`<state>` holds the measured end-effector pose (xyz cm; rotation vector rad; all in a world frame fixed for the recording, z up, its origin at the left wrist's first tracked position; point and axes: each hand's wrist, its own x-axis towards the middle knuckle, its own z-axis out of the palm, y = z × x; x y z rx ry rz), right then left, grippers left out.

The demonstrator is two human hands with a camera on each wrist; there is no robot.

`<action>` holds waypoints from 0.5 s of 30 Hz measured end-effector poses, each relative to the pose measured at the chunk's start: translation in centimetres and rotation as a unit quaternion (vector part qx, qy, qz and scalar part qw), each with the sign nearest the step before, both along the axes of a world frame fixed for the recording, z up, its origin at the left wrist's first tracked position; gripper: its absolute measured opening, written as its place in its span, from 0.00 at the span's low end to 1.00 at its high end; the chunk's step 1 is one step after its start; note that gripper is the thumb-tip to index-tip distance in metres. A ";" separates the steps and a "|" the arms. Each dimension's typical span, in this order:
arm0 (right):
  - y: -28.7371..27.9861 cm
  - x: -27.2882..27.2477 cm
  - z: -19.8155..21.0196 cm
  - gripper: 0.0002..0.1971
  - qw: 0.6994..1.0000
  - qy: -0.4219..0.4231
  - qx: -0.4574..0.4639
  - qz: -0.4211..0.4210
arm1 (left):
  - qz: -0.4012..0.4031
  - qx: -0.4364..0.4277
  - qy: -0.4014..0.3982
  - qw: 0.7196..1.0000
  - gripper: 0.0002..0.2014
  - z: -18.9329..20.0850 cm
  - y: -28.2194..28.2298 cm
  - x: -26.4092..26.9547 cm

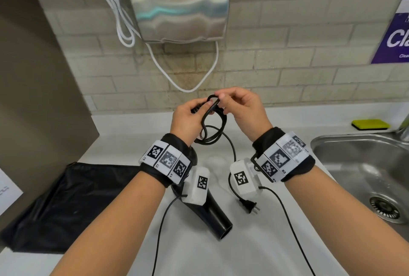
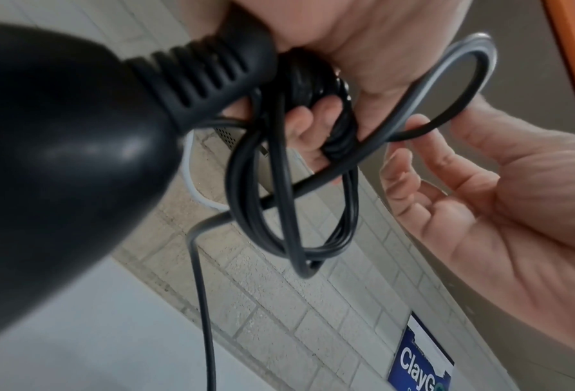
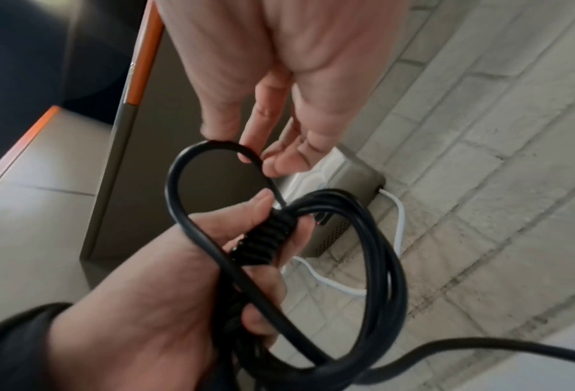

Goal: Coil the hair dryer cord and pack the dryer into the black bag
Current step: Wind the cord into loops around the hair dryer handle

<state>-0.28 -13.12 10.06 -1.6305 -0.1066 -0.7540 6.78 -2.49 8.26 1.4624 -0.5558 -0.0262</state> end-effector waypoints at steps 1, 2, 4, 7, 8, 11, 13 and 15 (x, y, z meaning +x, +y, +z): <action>0.0 0.0 -0.1 0.08 1.000 0.005 0.007 0.004 | 0.001 0.000 0.002 1.000 0.05 0.0 0.0 0.0; -0.1 -0.1 -0.1 0.08 1.000 0.011 0.014 0.009 | 0.003 0.002 0.003 1.000 0.05 0.0 0.0 0.0; -0.2 -0.1 -0.2 0.09 0.999 0.033 0.016 0.027 | 0.014 0.007 0.003 1.000 0.07 0.1 0.0 -0.1; -0.3 0.0 -0.7 0.14 0.997 0.065 0.000 0.038 | 0.030 0.014 0.014 0.999 0.10 0.4 0.0 -0.3; -0.2 0.0 -1.0 0.16 0.997 0.069 -0.017 0.016 | 0.024 0.013 0.020 0.999 0.10 0.5 0.0 -0.4; 0.3 0.3 -2.0 0.16 0.989 0.060 -0.103 -0.090 | 0.002 0.010 0.037 0.999 0.09 0.6 0.0 -0.7; 0.3 0.7 -2.7 0.12 0.977 0.040 -0.151 -0.143 | -0.002 0.015 0.048 0.999 0.09 0.7 0.1 -0.7; -0.1 1.1 -3.5 0.16 0.965 0.023 -0.194 -0.176 | -0.009 0.025 0.041 0.999 0.08 0.8 0.2 -0.8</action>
